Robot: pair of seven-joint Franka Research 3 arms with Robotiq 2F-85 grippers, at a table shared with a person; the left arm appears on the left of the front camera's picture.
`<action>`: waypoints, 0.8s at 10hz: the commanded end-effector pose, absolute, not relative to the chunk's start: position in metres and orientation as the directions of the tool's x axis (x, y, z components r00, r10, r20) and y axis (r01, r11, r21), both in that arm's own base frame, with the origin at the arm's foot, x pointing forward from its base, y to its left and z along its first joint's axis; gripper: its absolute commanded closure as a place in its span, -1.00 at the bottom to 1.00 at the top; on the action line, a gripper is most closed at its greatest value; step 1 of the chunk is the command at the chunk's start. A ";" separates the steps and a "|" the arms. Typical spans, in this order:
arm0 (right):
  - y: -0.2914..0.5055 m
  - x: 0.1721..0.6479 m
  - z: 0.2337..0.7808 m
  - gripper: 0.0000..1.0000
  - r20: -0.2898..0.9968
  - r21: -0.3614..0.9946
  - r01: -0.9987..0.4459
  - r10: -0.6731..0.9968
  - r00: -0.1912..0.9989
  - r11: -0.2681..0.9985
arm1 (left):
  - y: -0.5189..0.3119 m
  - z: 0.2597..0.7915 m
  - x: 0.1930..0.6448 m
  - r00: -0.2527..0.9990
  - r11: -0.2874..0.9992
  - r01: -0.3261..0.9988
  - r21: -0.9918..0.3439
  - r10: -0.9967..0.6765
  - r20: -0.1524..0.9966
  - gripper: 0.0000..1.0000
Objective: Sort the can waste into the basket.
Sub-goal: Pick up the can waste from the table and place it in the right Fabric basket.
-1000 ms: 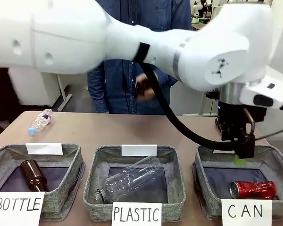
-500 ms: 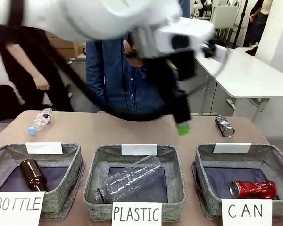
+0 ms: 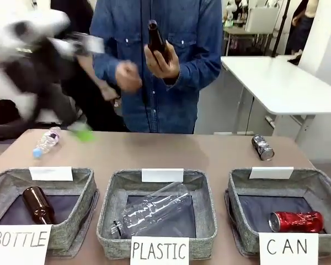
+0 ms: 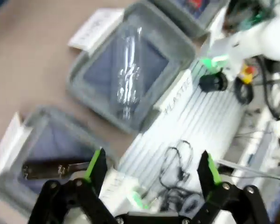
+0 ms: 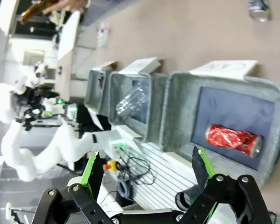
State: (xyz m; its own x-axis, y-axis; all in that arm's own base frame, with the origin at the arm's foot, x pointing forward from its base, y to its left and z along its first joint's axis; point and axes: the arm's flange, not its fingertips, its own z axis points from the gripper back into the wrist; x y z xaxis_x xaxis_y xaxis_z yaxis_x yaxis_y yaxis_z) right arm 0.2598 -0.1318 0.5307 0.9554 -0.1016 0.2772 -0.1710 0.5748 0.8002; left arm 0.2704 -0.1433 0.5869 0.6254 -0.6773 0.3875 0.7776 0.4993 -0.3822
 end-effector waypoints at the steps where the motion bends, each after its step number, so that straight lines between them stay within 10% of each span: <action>1: -0.110 0.284 0.547 -1.00 0.227 0.861 -0.147 -0.108 0.968 0.487 | -0.032 0.590 0.262 0.838 0.644 0.543 -0.540 -0.371 0.400 -1.00; 4: -0.055 0.319 0.553 -1.00 0.164 0.909 -0.071 -0.194 0.967 0.411 | 0.084 0.553 0.276 0.939 0.489 0.343 -0.802 -0.165 0.301 -1.00; 8: -0.087 0.293 0.544 -1.00 0.219 0.869 -0.147 -0.101 0.970 0.473 | 0.078 0.558 0.252 0.916 0.588 0.400 -0.703 -0.238 0.323 -1.00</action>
